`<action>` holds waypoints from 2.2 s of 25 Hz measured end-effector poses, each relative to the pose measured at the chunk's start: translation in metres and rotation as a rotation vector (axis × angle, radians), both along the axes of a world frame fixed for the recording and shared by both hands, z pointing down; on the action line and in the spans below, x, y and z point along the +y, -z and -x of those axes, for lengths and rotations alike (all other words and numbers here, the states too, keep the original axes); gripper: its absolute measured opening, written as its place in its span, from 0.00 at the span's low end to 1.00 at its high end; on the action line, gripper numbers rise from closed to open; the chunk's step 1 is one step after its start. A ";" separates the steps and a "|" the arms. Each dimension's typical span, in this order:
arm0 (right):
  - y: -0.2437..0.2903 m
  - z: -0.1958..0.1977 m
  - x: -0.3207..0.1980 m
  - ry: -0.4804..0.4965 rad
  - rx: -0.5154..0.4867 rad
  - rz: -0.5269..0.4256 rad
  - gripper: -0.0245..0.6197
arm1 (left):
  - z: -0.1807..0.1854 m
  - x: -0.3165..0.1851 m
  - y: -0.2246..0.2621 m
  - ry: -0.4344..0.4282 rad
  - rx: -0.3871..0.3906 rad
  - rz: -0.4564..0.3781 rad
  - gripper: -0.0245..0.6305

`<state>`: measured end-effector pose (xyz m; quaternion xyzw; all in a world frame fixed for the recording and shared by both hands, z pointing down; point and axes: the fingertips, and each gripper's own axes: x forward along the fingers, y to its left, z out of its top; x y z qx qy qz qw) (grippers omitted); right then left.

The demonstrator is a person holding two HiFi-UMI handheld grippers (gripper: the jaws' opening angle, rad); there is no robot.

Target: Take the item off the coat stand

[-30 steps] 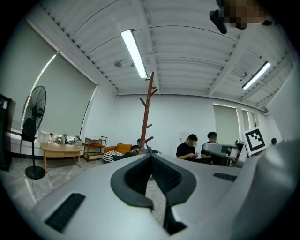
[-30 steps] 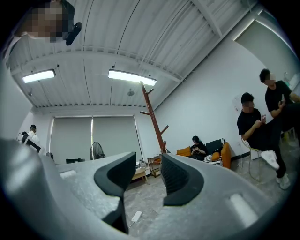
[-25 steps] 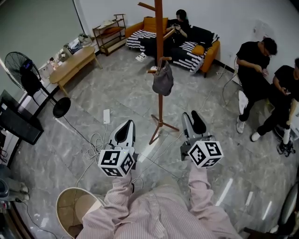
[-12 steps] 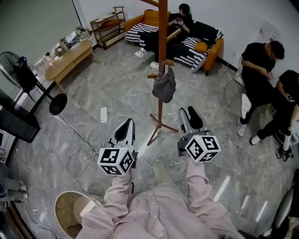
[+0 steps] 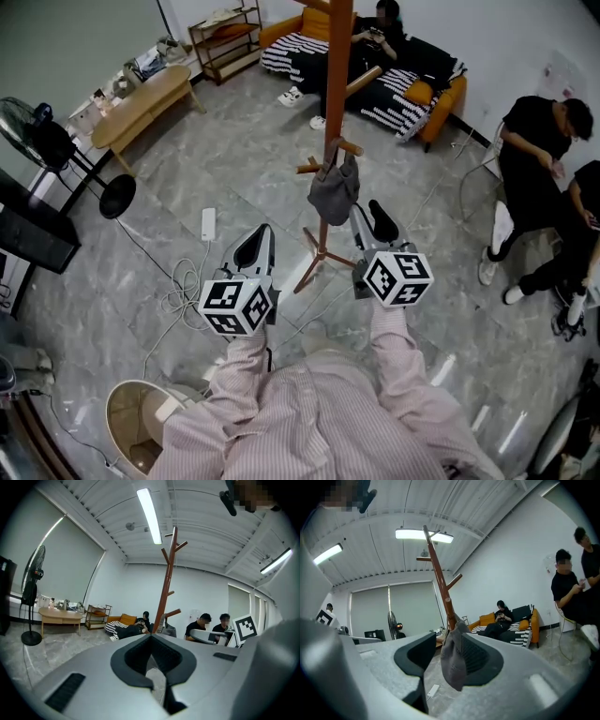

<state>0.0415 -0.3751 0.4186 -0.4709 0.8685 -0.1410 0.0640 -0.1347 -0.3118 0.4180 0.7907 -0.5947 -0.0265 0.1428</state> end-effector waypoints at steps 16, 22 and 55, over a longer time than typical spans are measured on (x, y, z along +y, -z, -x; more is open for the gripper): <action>-0.038 0.032 -0.073 0.113 0.184 0.095 0.27 | -0.003 -0.067 -0.034 0.015 0.050 0.114 0.04; -0.040 0.034 -0.075 0.103 0.219 0.082 0.15 | 0.001 -0.070 -0.041 0.003 0.041 0.141 0.04; 0.018 0.028 -0.036 -0.021 0.232 -0.047 0.08 | -0.003 -0.057 -0.009 -0.174 0.024 0.029 0.04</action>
